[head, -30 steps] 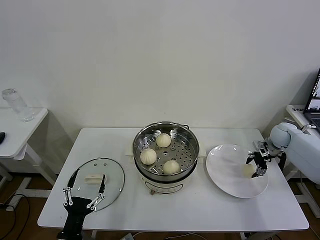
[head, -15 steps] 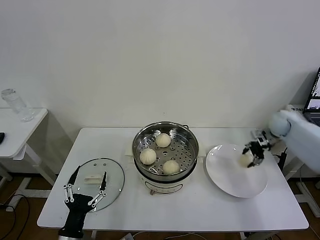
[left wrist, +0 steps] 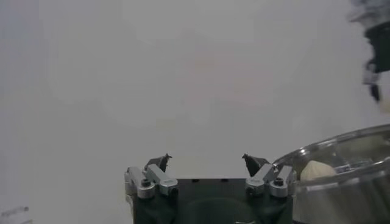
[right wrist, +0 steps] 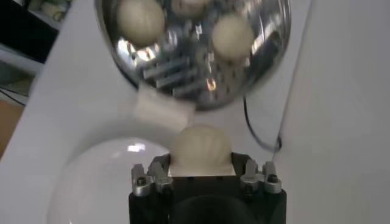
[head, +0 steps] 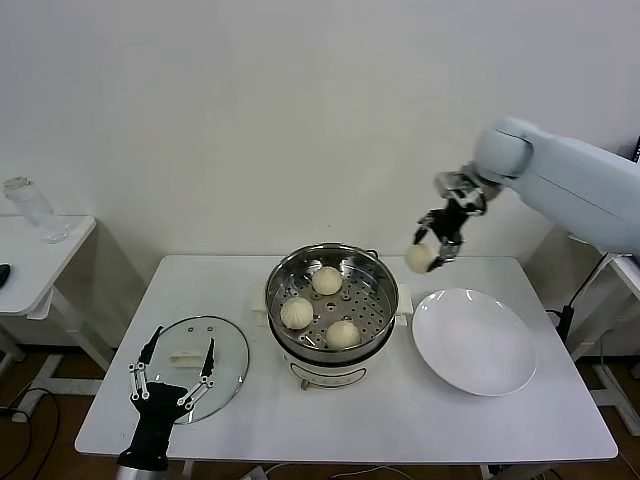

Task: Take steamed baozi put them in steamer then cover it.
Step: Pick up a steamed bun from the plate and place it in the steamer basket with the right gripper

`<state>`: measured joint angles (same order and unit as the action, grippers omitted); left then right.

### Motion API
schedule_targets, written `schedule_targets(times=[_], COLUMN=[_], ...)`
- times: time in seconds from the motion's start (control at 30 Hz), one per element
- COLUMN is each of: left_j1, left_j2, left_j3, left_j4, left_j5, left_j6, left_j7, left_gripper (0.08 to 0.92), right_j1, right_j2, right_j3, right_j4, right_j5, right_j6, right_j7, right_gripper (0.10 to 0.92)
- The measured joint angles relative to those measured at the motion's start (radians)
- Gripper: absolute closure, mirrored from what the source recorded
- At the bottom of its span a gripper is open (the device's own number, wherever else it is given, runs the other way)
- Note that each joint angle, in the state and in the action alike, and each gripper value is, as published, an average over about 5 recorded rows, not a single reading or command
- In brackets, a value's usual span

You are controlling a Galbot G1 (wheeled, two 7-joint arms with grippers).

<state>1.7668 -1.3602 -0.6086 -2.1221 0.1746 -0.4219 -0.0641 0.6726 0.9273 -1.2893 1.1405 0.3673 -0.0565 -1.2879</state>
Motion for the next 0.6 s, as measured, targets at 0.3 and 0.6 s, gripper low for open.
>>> schedule_targets(times=[0.3,0.6], left_j1=[-0.001,0.003], left_j2=[0.000,-0.002], left_j3=[-0.009,-0.016], left_j4=[-0.007,-0.013], left_j5=[-0.003,-0.004], left_j6=[0.002,0.002], left_j7=[-0.004,-0.006], left_gripper=[0.177,0.177], right_j1=[0.036,0.003], right_j2=[0.122,0.205], right_j3=[-0.082,-0.131], right_j4=[0.037,0.028], right_j5=[0.053,0.037], right_j6=[-0.056,-0.082], right_j7=[0.049,0.076], right_gripper=[0.344,0.341])
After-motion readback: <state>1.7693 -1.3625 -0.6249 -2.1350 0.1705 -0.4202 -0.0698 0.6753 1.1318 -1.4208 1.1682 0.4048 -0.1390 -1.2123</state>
